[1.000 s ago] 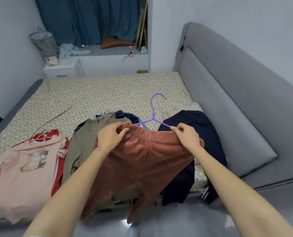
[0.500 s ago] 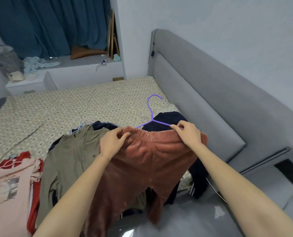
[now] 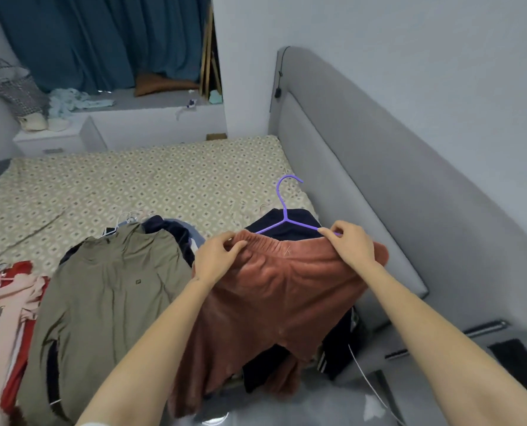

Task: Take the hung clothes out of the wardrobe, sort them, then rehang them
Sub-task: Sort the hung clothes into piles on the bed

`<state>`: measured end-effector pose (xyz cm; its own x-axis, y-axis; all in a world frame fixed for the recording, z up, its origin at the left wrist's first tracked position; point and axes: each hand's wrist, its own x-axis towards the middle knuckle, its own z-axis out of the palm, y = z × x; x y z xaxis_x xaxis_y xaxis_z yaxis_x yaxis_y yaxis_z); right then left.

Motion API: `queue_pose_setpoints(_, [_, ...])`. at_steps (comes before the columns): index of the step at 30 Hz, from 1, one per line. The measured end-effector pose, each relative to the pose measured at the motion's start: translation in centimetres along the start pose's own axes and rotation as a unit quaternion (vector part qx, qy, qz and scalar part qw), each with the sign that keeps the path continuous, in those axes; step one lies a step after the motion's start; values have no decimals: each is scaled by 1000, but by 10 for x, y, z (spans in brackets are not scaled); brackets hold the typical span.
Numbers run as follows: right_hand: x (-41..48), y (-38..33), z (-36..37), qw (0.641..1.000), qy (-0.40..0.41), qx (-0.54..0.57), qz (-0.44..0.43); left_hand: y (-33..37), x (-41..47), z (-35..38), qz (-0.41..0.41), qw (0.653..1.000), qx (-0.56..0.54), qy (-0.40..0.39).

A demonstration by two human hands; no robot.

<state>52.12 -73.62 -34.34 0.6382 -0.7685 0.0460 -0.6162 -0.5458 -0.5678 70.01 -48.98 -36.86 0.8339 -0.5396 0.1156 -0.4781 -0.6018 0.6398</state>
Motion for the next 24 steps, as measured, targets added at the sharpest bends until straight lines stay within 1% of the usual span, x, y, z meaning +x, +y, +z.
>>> queue_pose_setpoints(4, [34, 31, -17, 999, -32, -6, -19, 28, -1, 31, -27, 999, 12, 13])
queue_pose_setpoints(9, [66, 52, -35, 998, -50, -23, -41, 53, 3, 61, -55, 998, -3, 25])
queue_pose_setpoints(14, [94, 67, -52, 996, -38, -53, -65, 75, 18, 83, -60, 998, -18, 20])
queue_pose_setpoints(19, [117, 69, -44, 995, -40, -52, -70, 74, 33, 94, -71, 997, -34, 21])
queue_pose_setpoints(24, [142, 58, -24, 995, -54, -54, -68, 56, 63, 99, -82, 995, -44, 24])
